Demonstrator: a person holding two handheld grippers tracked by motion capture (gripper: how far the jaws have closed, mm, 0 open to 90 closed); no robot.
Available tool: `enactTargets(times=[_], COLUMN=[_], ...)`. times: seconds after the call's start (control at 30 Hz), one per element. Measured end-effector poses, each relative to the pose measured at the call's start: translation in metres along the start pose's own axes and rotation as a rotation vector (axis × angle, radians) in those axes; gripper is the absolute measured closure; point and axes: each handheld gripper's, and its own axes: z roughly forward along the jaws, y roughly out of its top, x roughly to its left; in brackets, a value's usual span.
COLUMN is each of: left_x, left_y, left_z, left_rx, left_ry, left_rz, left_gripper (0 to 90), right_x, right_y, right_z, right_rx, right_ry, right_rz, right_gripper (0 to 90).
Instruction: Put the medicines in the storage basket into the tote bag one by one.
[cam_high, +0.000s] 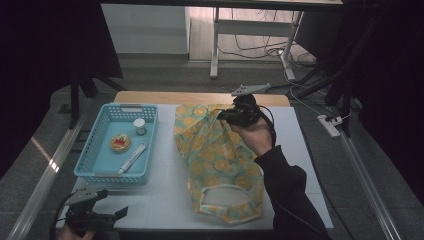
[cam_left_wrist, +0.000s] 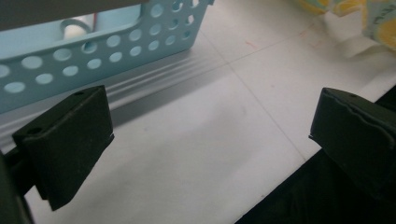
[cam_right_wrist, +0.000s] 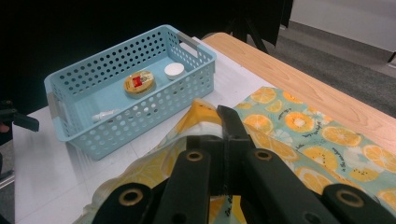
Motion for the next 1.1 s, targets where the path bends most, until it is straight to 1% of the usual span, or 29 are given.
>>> enactTargets(times=[0.1, 0.2, 0.3, 0.53, 0.67, 0.77, 0.9, 1.03, 1.1], left_x=[0.000, 0.000, 0.000, 0.000, 0.001, 0.002, 0.005, 0.010, 0.012], left_y=[0.003, 0.006, 0.009, 0.017, 0.023, 0.028, 0.036, 0.044, 0.046], left_z=[-0.001, -0.004, -0.007, -0.011, -0.012, -0.012, -0.012, -0.011, -0.010], left_rx=[-0.007, -0.025, -0.045, -0.058, -0.064, -0.063, -0.044, -0.022, -0.017], left_ry=[-0.013, -0.006, 0.002, 0.022, 0.040, 0.054, 0.071, 0.075, 0.079], left_rz=[0.014, 0.035, 0.038, 0.011, 0.018, 0.021, 0.023, 0.007, 0.007], left_gripper=[0.0, 0.0, 0.0, 0.0, 0.0, 0.0, 0.0, 0.0, 0.0], right_x=[0.000, 0.000, 0.000, -0.003, -0.005, -0.005, -0.005, -0.004, -0.004], right_y=[0.000, 0.000, 0.000, -0.002, -0.002, 0.000, 0.001, 0.002, 0.002], right_z=[0.000, -0.001, -0.002, -0.005, -0.007, -0.008, -0.008, -0.008, -0.007], right_rx=[-0.001, 0.000, -0.002, -0.010, -0.013, -0.015, -0.015, -0.016, -0.015], right_ry=[0.001, 0.001, 0.002, 0.001, -0.002, -0.005, -0.006, -0.005, -0.005], right_rz=[-0.001, -0.003, -0.005, 0.003, 0.006, 0.004, 0.000, -0.001, -0.003], right_gripper=[90.0, 90.0, 90.0, 90.0, 90.0, 90.0, 90.0, 90.0, 90.0])
